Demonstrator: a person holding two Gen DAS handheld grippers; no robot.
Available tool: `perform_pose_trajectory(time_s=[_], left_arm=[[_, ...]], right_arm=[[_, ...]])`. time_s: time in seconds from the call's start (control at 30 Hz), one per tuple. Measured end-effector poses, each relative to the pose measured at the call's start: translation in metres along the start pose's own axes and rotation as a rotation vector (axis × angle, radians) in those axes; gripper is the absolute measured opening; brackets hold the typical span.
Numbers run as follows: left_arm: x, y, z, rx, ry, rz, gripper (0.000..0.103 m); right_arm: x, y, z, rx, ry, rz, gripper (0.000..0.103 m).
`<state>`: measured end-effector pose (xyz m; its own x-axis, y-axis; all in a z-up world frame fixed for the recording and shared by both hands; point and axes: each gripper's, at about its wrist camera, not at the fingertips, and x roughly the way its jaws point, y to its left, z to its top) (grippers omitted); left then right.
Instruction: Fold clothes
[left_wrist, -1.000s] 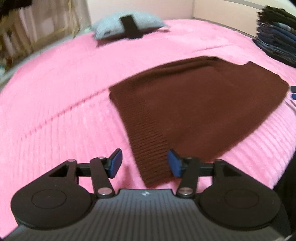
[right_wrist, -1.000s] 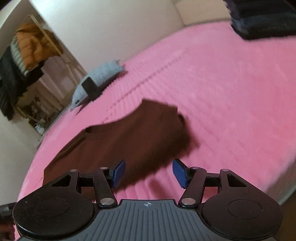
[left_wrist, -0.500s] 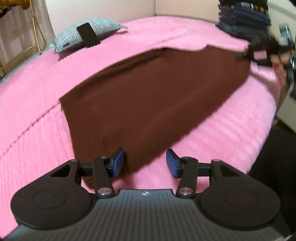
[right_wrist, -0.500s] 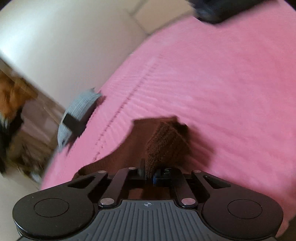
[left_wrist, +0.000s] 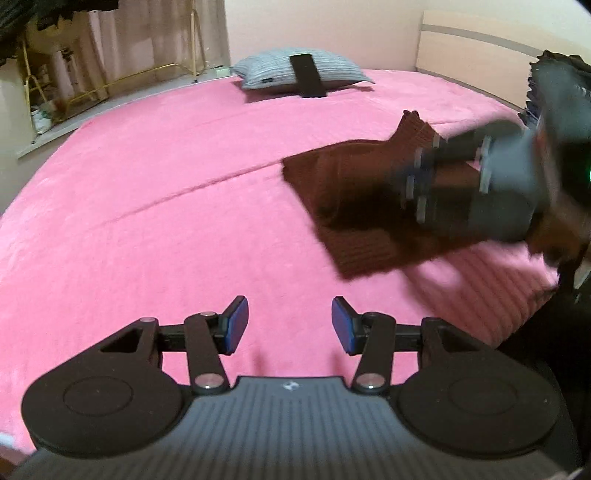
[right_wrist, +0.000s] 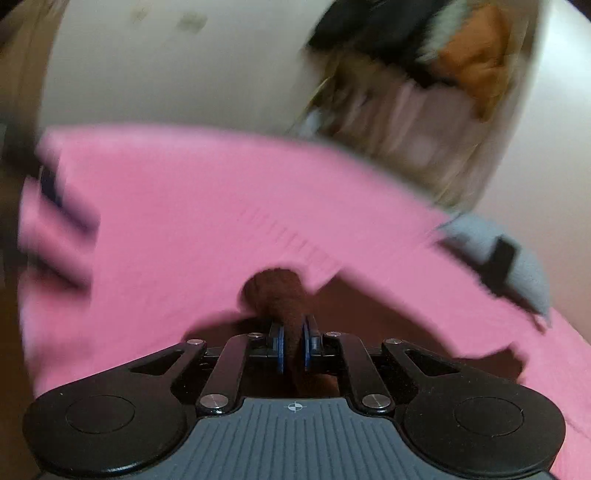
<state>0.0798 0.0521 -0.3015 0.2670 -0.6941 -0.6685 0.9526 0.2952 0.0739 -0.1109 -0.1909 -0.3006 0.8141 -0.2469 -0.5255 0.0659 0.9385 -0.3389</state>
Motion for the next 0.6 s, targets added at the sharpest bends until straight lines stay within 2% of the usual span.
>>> perform_pose_trajectory(time_s=[0.07,0.1,0.13,0.2,0.27,0.37,0.47,0.53,0.6], left_arm=[[-0.006,0.005,0.0,0.013,-0.012,0.0,0.045],[-0.006,0.004,0.001,0.03,-0.018,-0.005,0.045],[-0.005,0.002,0.002,0.051,-0.024,-0.011,0.045],[0.005,-0.008,0.009,0.136,-0.038,-0.034,0.045],[0.017,-0.026,0.018,0.267,-0.061,-0.054,0.045],[0.032,-0.063,0.031,0.527,-0.11,-0.074,0.045],[0.047,-0.094,0.037,0.794,-0.149,-0.078,0.045],[0.061,-0.103,0.041,0.889,-0.139,-0.088,0.044],[0.077,-0.105,0.044,0.929,-0.093,-0.108,0.032]], right_arm=[[-0.006,0.002,-0.009,0.04,-0.004,0.012,0.008],[-0.011,-0.001,-0.011,0.064,0.003,0.005,0.015],[-0.017,-0.005,-0.015,0.086,0.009,-0.002,0.041],[-0.031,-0.008,-0.021,0.101,-0.002,-0.027,0.068],[-0.042,-0.009,-0.027,0.085,0.001,-0.031,0.068],[-0.064,-0.009,-0.034,0.062,0.009,-0.035,0.068],[-0.081,-0.025,-0.047,0.126,0.011,-0.088,0.068],[-0.088,-0.046,-0.058,0.225,0.029,-0.12,0.068],[-0.093,-0.07,-0.069,0.361,0.038,-0.139,0.068]])
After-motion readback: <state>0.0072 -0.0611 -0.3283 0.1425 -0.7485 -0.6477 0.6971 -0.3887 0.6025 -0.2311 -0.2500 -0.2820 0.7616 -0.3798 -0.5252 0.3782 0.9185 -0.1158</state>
